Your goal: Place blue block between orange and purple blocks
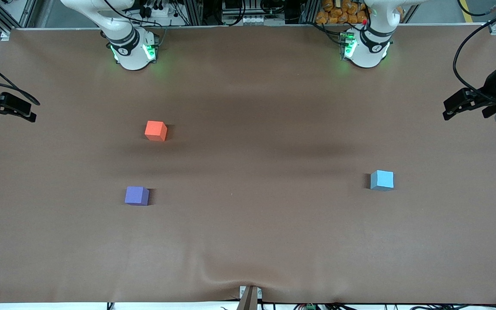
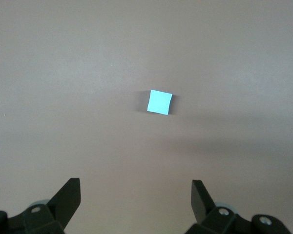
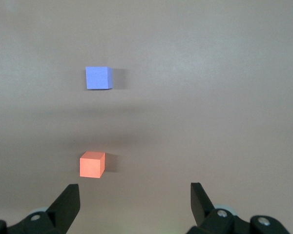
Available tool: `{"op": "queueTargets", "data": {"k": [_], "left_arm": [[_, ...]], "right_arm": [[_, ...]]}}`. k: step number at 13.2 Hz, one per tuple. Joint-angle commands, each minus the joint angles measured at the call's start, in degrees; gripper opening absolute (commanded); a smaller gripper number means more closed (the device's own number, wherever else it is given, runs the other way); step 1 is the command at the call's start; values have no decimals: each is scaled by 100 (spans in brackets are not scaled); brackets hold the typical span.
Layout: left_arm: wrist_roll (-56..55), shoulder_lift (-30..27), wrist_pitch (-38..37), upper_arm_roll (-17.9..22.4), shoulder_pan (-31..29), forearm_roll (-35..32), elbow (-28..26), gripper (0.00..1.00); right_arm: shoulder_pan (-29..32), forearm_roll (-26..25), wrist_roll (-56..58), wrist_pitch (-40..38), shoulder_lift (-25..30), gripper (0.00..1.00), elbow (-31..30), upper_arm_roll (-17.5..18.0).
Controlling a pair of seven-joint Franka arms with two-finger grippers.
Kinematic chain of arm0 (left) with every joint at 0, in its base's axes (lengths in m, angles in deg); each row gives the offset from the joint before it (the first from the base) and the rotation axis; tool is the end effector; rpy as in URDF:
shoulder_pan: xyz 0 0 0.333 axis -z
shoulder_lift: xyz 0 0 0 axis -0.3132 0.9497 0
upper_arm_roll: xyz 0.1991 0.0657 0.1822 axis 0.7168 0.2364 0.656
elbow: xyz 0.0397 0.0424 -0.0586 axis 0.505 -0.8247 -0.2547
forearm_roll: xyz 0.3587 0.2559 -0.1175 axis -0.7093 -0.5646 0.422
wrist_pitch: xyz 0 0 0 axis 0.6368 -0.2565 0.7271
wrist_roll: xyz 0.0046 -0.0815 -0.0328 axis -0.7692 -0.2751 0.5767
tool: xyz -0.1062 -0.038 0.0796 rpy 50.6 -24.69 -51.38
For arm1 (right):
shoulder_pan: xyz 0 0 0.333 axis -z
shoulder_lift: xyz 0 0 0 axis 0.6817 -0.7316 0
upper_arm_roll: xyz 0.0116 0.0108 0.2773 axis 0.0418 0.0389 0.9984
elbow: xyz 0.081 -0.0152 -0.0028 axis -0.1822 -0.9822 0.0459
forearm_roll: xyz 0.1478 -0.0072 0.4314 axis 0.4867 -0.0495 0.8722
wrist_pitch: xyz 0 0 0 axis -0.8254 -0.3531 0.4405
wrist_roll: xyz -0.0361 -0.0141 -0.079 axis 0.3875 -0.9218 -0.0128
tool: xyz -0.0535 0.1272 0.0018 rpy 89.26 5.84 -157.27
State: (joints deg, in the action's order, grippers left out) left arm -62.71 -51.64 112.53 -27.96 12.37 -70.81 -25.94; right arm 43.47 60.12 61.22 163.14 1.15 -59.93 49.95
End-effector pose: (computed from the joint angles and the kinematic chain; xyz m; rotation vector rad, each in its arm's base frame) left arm 0.6117 -0.0238 0.5459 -3.1152 -0.0658 -0.0407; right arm 0.6189 -0.0403 0.5529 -3.1168 0.0224 0.0862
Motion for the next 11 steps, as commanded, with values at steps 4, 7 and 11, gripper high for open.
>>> {"op": "queueTargets", "data": {"k": [4, 7, 11], "left_arm": [[78, 0, -16, -29, -18, 73, 4, 100], [78, 9, -16, -29, -18, 65, -4, 100], [78, 44, -16, -29, -18, 73, -13, 100]], "right_arm": [[-14, 65, -12, -59, 46, 100, 15, -2], [-14, 65, -21, -68, 46, 100, 15, -2], [-14, 65, -21, -68, 46, 100, 15, 7]]}}
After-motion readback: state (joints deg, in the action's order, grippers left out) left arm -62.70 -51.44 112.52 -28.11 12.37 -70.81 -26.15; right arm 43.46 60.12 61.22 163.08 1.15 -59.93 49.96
